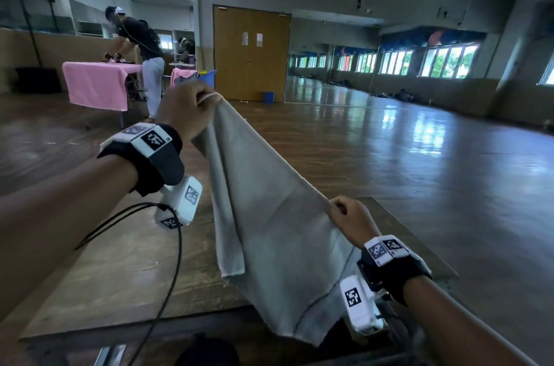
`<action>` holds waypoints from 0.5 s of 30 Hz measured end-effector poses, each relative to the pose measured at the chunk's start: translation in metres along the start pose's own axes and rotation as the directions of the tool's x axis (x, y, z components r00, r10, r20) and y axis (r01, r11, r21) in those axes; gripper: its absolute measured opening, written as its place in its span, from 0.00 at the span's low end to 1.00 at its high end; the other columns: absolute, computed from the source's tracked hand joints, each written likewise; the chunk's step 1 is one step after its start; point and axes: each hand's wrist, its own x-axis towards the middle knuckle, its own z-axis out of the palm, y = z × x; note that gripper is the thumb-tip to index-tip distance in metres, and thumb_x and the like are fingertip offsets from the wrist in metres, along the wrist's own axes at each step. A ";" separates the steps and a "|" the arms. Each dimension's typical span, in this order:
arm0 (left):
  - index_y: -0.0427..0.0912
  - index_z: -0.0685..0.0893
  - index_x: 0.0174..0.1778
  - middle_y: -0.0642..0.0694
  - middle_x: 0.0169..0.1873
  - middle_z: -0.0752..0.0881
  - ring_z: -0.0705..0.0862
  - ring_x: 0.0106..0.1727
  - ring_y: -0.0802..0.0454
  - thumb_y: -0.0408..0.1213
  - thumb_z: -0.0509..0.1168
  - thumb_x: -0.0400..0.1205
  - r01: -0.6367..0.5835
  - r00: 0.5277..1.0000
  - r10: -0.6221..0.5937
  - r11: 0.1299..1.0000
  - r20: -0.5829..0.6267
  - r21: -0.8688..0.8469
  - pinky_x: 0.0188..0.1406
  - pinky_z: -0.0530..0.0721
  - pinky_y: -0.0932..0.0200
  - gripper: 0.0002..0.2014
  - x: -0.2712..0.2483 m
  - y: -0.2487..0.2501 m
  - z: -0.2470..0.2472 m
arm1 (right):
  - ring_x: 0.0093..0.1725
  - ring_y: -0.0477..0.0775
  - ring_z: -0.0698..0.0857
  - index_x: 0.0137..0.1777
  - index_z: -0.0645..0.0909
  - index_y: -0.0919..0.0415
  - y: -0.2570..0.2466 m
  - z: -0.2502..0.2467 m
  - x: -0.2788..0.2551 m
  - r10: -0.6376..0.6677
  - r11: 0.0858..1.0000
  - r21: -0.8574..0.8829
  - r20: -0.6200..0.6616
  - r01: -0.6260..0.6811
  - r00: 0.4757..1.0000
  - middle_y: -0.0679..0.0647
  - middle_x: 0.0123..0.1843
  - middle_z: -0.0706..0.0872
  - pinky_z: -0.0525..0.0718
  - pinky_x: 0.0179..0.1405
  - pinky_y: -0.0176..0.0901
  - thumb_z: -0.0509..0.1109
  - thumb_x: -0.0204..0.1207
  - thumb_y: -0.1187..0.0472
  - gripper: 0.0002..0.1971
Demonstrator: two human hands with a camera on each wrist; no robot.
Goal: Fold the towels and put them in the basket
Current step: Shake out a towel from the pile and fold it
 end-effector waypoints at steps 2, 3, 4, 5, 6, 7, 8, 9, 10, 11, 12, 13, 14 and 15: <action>0.41 0.84 0.55 0.40 0.48 0.87 0.84 0.51 0.42 0.41 0.61 0.82 -0.063 0.973 0.007 0.970 0.229 0.236 0.57 0.79 0.51 0.12 -0.013 0.001 0.007 | 0.43 0.48 0.84 0.42 0.85 0.57 -0.013 -0.006 0.003 -0.081 0.996 0.031 -0.021 0.081 0.997 0.46 0.40 0.88 0.75 0.37 0.34 0.67 0.75 0.63 0.05; 0.43 0.82 0.61 0.42 0.52 0.87 0.84 0.55 0.43 0.45 0.64 0.81 -0.122 0.924 0.012 0.957 0.382 0.263 0.59 0.76 0.55 0.16 -0.025 0.006 0.015 | 0.43 0.47 0.84 0.43 0.85 0.58 -0.024 -0.008 0.005 -0.144 0.989 0.042 -0.025 0.145 0.989 0.47 0.41 0.88 0.74 0.39 0.32 0.68 0.76 0.64 0.05; 0.45 0.79 0.67 0.44 0.57 0.86 0.83 0.59 0.46 0.49 0.67 0.79 -0.164 0.844 0.019 0.961 0.537 0.224 0.58 0.74 0.61 0.22 -0.037 0.013 0.026 | 0.43 0.46 0.83 0.44 0.85 0.58 -0.037 -0.010 0.008 -0.215 0.975 0.049 -0.019 0.216 0.976 0.46 0.41 0.87 0.74 0.39 0.27 0.68 0.76 0.64 0.04; 0.45 0.76 0.70 0.46 0.60 0.85 0.82 0.60 0.49 0.52 0.68 0.77 -0.156 0.749 0.023 0.977 0.662 0.143 0.57 0.72 0.63 0.27 -0.050 0.021 0.038 | 0.43 0.44 0.83 0.44 0.85 0.56 -0.051 -0.012 0.010 -0.277 0.960 0.051 -0.002 0.277 0.961 0.45 0.40 0.87 0.73 0.39 0.22 0.68 0.76 0.63 0.04; 0.44 0.77 0.69 0.47 0.59 0.85 0.82 0.58 0.53 0.52 0.68 0.77 -0.102 0.669 0.032 0.994 0.742 0.048 0.55 0.73 0.63 0.27 -0.061 0.028 0.050 | 0.43 0.42 0.83 0.45 0.85 0.56 -0.064 -0.014 0.011 -0.323 0.946 0.049 0.017 0.322 0.946 0.44 0.40 0.86 0.73 0.39 0.20 0.68 0.76 0.63 0.04; 0.41 0.81 0.63 0.46 0.53 0.87 0.82 0.51 0.55 0.51 0.68 0.78 -0.041 0.629 0.052 0.999 0.776 -0.034 0.52 0.75 0.61 0.22 -0.070 0.033 0.064 | 0.43 0.41 0.82 0.45 0.86 0.56 -0.075 -0.015 0.013 -0.349 0.936 0.048 0.031 0.347 0.937 0.44 0.41 0.86 0.73 0.39 0.18 0.68 0.76 0.62 0.05; 0.38 0.84 0.52 0.45 0.43 0.86 0.79 0.41 0.57 0.49 0.68 0.79 -0.010 0.636 0.090 0.994 0.767 -0.108 0.45 0.75 0.59 0.17 -0.077 0.037 0.075 | 0.43 0.41 0.82 0.46 0.86 0.56 -0.084 -0.018 0.014 -0.364 0.931 0.050 0.038 0.362 0.931 0.44 0.41 0.86 0.73 0.40 0.17 0.68 0.76 0.63 0.05; 0.34 0.82 0.42 0.45 0.34 0.80 0.74 0.34 0.57 0.47 0.67 0.79 0.019 0.662 0.119 0.984 0.740 -0.176 0.39 0.72 0.58 0.16 -0.082 0.038 0.082 | 0.43 0.40 0.82 0.46 0.86 0.57 -0.089 -0.021 0.016 -0.374 0.927 0.051 0.041 0.371 0.927 0.45 0.42 0.87 0.73 0.40 0.17 0.68 0.76 0.63 0.05; 0.33 0.78 0.36 0.46 0.30 0.74 0.69 0.31 0.56 0.45 0.68 0.80 0.066 0.690 0.129 0.969 0.712 -0.239 0.35 0.68 0.58 0.17 -0.084 0.039 0.086 | 0.44 0.41 0.82 0.45 0.86 0.57 -0.092 -0.024 0.016 -0.377 0.926 0.051 0.042 0.375 0.925 0.45 0.42 0.87 0.73 0.40 0.17 0.68 0.76 0.64 0.05; 0.34 0.76 0.33 0.47 0.28 0.71 0.67 0.31 0.55 0.43 0.68 0.79 0.126 0.715 0.135 0.940 0.686 -0.316 0.33 0.65 0.58 0.17 -0.085 0.040 0.087 | 0.44 0.41 0.82 0.45 0.85 0.56 -0.093 -0.028 0.017 -0.372 0.928 0.047 0.044 0.370 0.927 0.46 0.42 0.87 0.73 0.40 0.17 0.68 0.76 0.64 0.05; 0.37 0.74 0.30 0.50 0.27 0.69 0.66 0.29 0.56 0.40 0.69 0.79 0.171 0.742 0.150 0.900 0.654 -0.401 0.30 0.63 0.58 0.16 -0.084 0.040 0.086 | 0.44 0.41 0.82 0.45 0.85 0.56 -0.091 -0.032 0.017 -0.361 0.932 0.036 0.047 0.360 0.931 0.46 0.43 0.87 0.73 0.39 0.19 0.68 0.76 0.64 0.04; 0.41 0.72 0.27 0.54 0.24 0.68 0.65 0.27 0.59 0.38 0.70 0.79 0.192 0.769 0.162 0.864 0.618 -0.466 0.27 0.63 0.61 0.17 -0.083 0.040 0.084 | 0.43 0.42 0.82 0.45 0.85 0.56 -0.088 -0.036 0.018 -0.348 0.938 0.018 0.056 0.347 0.936 0.47 0.43 0.87 0.73 0.38 0.21 0.69 0.76 0.63 0.04; 0.45 0.71 0.26 0.59 0.21 0.69 0.65 0.25 0.63 0.36 0.69 0.79 0.192 0.797 0.169 0.840 0.580 -0.508 0.25 0.63 0.66 0.17 -0.080 0.039 0.081 | 0.42 0.42 0.82 0.45 0.85 0.56 -0.083 -0.040 0.018 -0.328 0.944 -0.003 0.075 0.329 0.942 0.47 0.42 0.87 0.72 0.36 0.24 0.70 0.75 0.62 0.03; 0.48 0.72 0.26 0.60 0.18 0.70 0.66 0.23 0.66 0.35 0.67 0.81 0.192 0.816 0.169 0.823 0.552 -0.535 0.24 0.63 0.72 0.18 -0.077 0.039 0.078 | 0.41 0.43 0.82 0.46 0.85 0.56 -0.077 -0.042 0.017 -0.302 0.952 -0.022 0.108 0.306 0.947 0.48 0.42 0.87 0.73 0.36 0.26 0.70 0.75 0.61 0.03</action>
